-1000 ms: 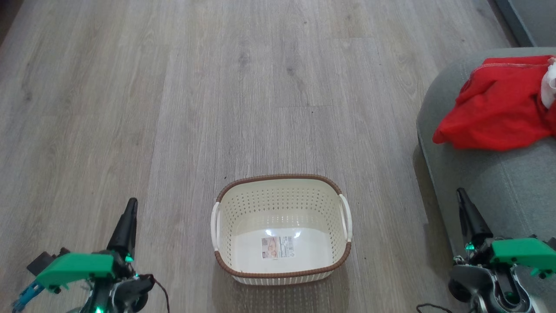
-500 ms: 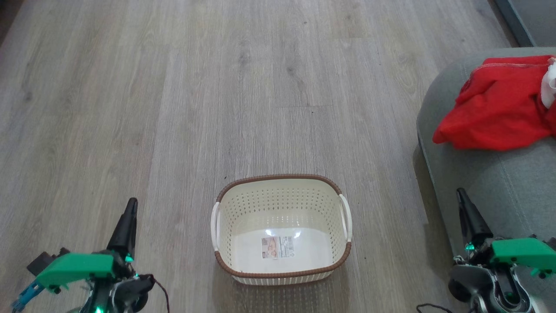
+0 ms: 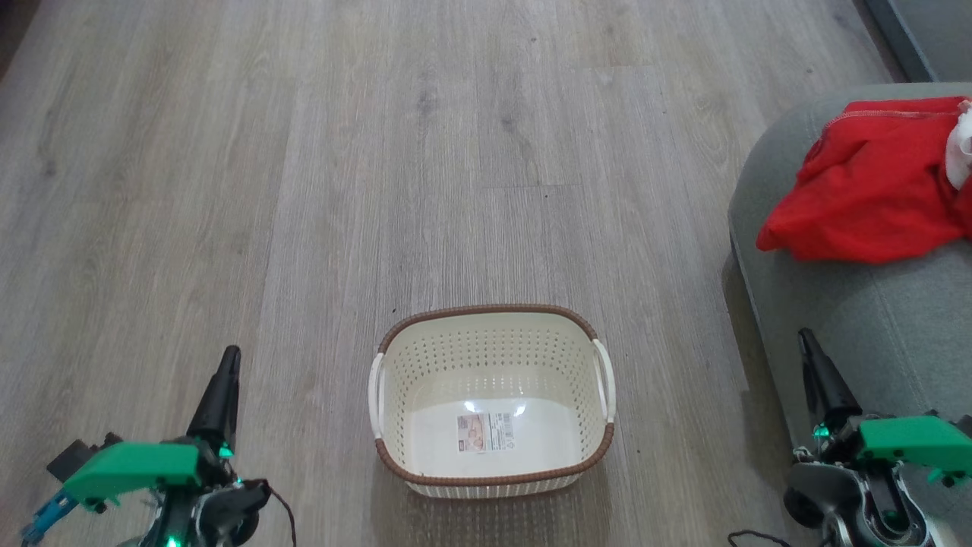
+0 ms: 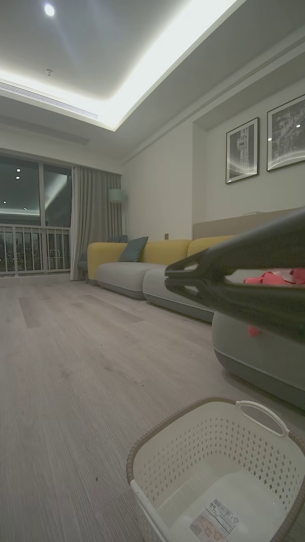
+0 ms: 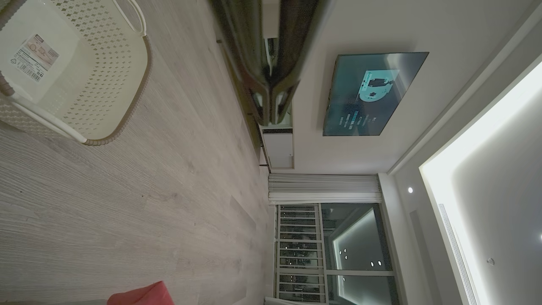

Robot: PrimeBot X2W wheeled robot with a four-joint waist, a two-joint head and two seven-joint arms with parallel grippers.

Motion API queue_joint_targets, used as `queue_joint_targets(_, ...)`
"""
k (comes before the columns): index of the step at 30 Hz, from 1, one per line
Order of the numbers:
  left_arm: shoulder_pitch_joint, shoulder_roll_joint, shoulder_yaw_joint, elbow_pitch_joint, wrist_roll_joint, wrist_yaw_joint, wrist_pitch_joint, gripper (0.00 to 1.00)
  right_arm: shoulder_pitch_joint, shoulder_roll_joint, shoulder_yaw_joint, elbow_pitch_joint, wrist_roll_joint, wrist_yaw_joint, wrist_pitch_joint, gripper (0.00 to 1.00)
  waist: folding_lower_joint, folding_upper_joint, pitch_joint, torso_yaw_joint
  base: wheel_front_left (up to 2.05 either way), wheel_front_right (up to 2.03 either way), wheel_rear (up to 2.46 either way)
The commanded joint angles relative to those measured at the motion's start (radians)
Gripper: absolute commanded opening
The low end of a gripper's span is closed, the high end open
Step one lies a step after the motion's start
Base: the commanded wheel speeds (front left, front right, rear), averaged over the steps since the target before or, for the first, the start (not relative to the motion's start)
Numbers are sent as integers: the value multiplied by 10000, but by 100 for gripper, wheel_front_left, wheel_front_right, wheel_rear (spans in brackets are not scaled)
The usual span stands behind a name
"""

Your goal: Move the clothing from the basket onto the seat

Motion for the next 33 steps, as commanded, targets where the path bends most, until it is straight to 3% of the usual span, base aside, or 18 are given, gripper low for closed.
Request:
queue_joint_targets(1, -481, 79, 343, -342, -66, -92, 77, 0, -556, -72, 190, -385, 57, -2, 30, 0, 0, 0, 0, 0, 0, 0, 0)
queue_joint_targets(33, -481, 79, 342, -343, -67, -92, 76, 0, -556, -72, 191, -385, 58, -2, 30, 0, 0, 0, 0, 0, 0, 0, 0)
